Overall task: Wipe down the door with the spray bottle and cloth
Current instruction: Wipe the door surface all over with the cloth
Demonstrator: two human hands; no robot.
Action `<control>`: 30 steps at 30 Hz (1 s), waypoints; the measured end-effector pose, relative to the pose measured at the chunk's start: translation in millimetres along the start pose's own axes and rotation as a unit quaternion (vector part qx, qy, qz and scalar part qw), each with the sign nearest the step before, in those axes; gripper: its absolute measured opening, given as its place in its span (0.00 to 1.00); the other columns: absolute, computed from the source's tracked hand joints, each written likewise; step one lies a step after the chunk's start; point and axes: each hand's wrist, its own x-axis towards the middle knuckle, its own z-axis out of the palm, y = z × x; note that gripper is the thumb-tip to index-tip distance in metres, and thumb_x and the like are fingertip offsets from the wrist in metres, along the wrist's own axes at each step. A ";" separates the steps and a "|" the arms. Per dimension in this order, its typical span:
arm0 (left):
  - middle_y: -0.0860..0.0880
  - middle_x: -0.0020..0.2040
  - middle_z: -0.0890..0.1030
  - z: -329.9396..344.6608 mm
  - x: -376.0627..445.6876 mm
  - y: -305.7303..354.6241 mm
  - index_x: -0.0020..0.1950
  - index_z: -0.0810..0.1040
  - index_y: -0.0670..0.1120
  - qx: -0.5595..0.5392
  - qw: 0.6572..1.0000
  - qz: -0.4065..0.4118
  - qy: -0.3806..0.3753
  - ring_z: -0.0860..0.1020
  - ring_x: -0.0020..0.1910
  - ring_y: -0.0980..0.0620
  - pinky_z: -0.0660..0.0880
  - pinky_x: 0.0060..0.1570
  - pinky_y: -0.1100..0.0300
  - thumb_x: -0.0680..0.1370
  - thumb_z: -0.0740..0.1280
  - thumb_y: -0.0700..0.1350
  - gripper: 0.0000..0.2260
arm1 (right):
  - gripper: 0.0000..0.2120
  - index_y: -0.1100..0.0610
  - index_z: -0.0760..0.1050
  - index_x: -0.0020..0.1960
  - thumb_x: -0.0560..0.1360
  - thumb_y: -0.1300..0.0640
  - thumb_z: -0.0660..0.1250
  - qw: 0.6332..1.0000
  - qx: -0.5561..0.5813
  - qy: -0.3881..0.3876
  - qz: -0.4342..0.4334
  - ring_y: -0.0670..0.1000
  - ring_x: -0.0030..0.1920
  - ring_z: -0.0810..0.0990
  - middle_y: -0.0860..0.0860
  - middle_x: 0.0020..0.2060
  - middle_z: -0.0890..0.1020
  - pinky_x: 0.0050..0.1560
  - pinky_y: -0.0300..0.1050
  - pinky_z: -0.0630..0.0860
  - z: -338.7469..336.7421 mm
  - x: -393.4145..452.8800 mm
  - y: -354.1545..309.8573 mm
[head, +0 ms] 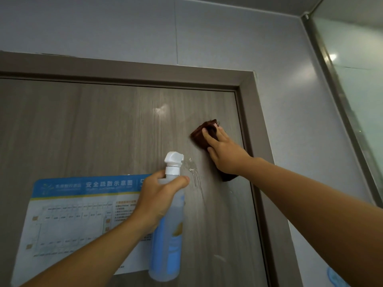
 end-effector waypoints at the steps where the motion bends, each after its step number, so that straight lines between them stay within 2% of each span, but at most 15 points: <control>1: 0.43 0.34 0.82 1.2 0.2 0.7 0.41 0.81 0.45 -0.002 1.000 0.003 -0.004 0.82 0.34 0.43 0.79 0.37 0.50 0.69 0.77 0.51 0.11 | 0.30 0.46 0.41 0.84 0.87 0.49 0.52 1.000 -0.002 0.000 0.000 0.58 0.83 0.41 0.56 0.83 0.41 0.81 0.55 0.48 0.5 0.4 0.5; 6: 0.43 0.34 0.82 7.6 0.5 3.1 0.42 0.80 0.44 -0.002 1.000 0.013 -0.015 0.82 0.33 0.44 0.80 0.39 0.48 0.74 0.77 0.47 0.10 | 0.30 0.47 0.42 0.84 0.87 0.49 0.53 1.000 0.001 0.006 -0.003 0.59 0.83 0.41 0.56 0.83 0.42 0.82 0.56 0.48 2.9 0.7 0.1; 10: 0.40 0.37 0.83 -4.6 1.2 -0.1 0.44 0.81 0.42 0.012 1.000 0.022 0.007 0.82 0.36 0.42 0.80 0.40 0.47 0.71 0.78 0.51 0.14 | 0.30 0.47 0.42 0.84 0.87 0.48 0.52 1.000 0.007 0.020 -0.003 0.58 0.83 0.41 0.56 0.83 0.42 0.82 0.55 0.48 7.0 -1.9 -1.3; 13: 0.36 0.42 0.84 -27.1 4.9 -0.9 0.47 0.83 0.42 0.040 0.999 0.020 0.019 0.83 0.39 0.40 0.81 0.44 0.41 0.66 0.78 0.56 0.20 | 0.30 0.46 0.42 0.84 0.86 0.44 0.51 0.999 0.019 0.028 -0.009 0.57 0.83 0.40 0.56 0.83 0.42 0.81 0.54 0.46 10.9 -6.5 0.2; 15: 0.38 0.41 0.85 -40.4 7.2 -0.5 0.47 0.84 0.42 0.061 0.998 0.018 0.007 0.84 0.39 0.41 0.83 0.47 0.37 0.67 0.79 0.55 0.18 | 0.32 0.44 0.43 0.84 0.85 0.40 0.51 0.998 0.008 0.044 -0.037 0.57 0.83 0.40 0.55 0.83 0.43 0.81 0.56 0.48 15.8 -12.8 5.5; 17: 0.39 0.39 0.84 -49.3 9.4 -1.1 0.49 0.83 0.40 0.068 0.998 0.012 -0.007 0.84 0.38 0.42 0.83 0.44 0.40 0.72 0.79 0.50 0.15 | 0.32 0.43 0.44 0.84 0.84 0.37 0.50 0.994 -0.023 0.068 -0.082 0.57 0.83 0.42 0.55 0.84 0.46 0.81 0.56 0.48 25.2 -22.6 13.0; 19: 0.39 0.38 0.83 -54.1 10.0 -1.8 0.50 0.82 0.38 0.056 0.998 -0.004 -0.010 0.82 0.36 0.42 0.83 0.37 0.48 0.77 0.77 0.44 0.11 | 0.31 0.42 0.46 0.84 0.84 0.36 0.50 0.989 -0.043 0.081 -0.114 0.56 0.83 0.42 0.54 0.84 0.46 0.81 0.54 0.46 34.7 -31.1 18.5; 22: 0.40 0.37 0.81 -56.3 9.7 -3.2 0.47 0.82 0.40 0.030 0.999 -0.013 -0.015 0.81 0.36 0.43 0.79 0.32 0.54 0.78 0.75 0.43 0.07 | 0.28 0.41 0.48 0.83 0.85 0.38 0.44 0.989 -0.024 0.091 -0.115 0.51 0.83 0.39 0.51 0.84 0.45 0.81 0.51 0.44 40.3 -35.1 21.2; 25: 0.39 0.38 0.82 -59.7 11.1 -5.1 0.44 0.82 0.43 0.014 1.000 -0.012 -0.020 0.82 0.36 0.42 0.80 0.34 0.53 0.73 0.78 0.49 0.11 | 0.27 0.41 0.49 0.83 0.85 0.40 0.43 0.989 -0.023 0.106 -0.102 0.50 0.83 0.41 0.50 0.84 0.45 0.81 0.50 0.46 38.5 -25.9 24.0; 30: 0.39 0.38 0.81 -63.9 10.2 -8.2 0.42 0.82 0.44 -0.030 0.999 -0.015 -0.033 0.82 0.36 0.42 0.80 0.35 0.52 0.64 0.79 0.55 0.17 | 0.27 0.43 0.51 0.84 0.86 0.42 0.47 0.988 0.001 0.150 -0.028 0.55 0.83 0.45 0.53 0.84 0.47 0.80 0.52 0.48 25.2 9.6 16.4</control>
